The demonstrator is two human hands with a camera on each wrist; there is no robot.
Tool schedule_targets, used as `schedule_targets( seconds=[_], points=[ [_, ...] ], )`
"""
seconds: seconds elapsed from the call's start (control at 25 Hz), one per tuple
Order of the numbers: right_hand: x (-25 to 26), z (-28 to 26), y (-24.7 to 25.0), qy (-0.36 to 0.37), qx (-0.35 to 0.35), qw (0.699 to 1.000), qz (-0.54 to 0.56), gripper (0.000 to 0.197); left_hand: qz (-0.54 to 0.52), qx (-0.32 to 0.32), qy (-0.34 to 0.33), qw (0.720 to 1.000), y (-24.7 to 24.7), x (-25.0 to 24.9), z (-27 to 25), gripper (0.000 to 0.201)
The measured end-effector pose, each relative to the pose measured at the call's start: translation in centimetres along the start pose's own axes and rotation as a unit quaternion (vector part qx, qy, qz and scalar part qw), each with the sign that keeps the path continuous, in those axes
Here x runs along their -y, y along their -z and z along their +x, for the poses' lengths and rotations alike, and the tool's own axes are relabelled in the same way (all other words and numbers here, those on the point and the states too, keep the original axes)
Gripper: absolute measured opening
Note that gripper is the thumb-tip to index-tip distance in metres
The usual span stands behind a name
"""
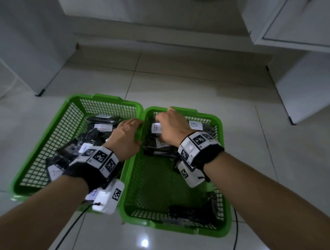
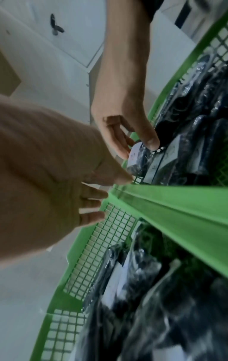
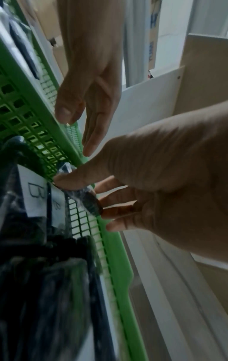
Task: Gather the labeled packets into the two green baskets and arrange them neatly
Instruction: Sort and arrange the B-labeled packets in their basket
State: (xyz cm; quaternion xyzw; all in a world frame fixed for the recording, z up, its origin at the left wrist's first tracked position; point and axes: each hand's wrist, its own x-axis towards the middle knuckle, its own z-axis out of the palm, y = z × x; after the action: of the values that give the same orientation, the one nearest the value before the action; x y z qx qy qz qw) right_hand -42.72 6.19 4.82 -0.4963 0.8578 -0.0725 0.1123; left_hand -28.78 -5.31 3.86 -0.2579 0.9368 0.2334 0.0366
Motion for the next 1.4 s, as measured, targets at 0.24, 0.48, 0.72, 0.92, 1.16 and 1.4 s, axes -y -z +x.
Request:
schedule_targets(
  seconds=[0.24, 0.48, 0.72, 0.92, 1.16, 1.4],
  points=[
    [0.7, 0.7, -0.5, 0.002, 0.011, 0.999, -0.051, 0.021, 0.046, 0.007, -0.005, 0.999, -1.0, 1.0, 0.3, 0.077],
    [0.6, 1.4, -1.3, 0.02, 0.02, 0.999, -0.045, 0.025, 0.061, 0.023, -0.008, 0.998, -1.1, 0.8, 0.4, 0.08],
    [-1.3, 1.7, -1.5, -0.004, -0.04, 0.995, -0.095, 0.019, 0.065, 0.033, -0.005, 0.997, -0.7, 0.3, 0.3, 0.078],
    [-2.1, -0.3, -0.6, -0.005, -0.049, 0.995, -0.085, 0.053, 0.15, 0.003, -0.03, 0.988, 0.1, -2.4, -1.2, 0.064],
    [-4.2, -10.1, 1.9, -0.066, 0.019, 0.993, 0.099, 0.019, -0.033, 0.245, -0.173, 0.954, -3.4, -7.7, -5.1, 0.023],
    [-4.8, -17.3, 0.8, -0.03, 0.234, 0.97, -0.051, 0.016, 0.032, 0.394, -0.197, 0.897, -7.6, -9.2, -6.4, 0.042]
  ],
)
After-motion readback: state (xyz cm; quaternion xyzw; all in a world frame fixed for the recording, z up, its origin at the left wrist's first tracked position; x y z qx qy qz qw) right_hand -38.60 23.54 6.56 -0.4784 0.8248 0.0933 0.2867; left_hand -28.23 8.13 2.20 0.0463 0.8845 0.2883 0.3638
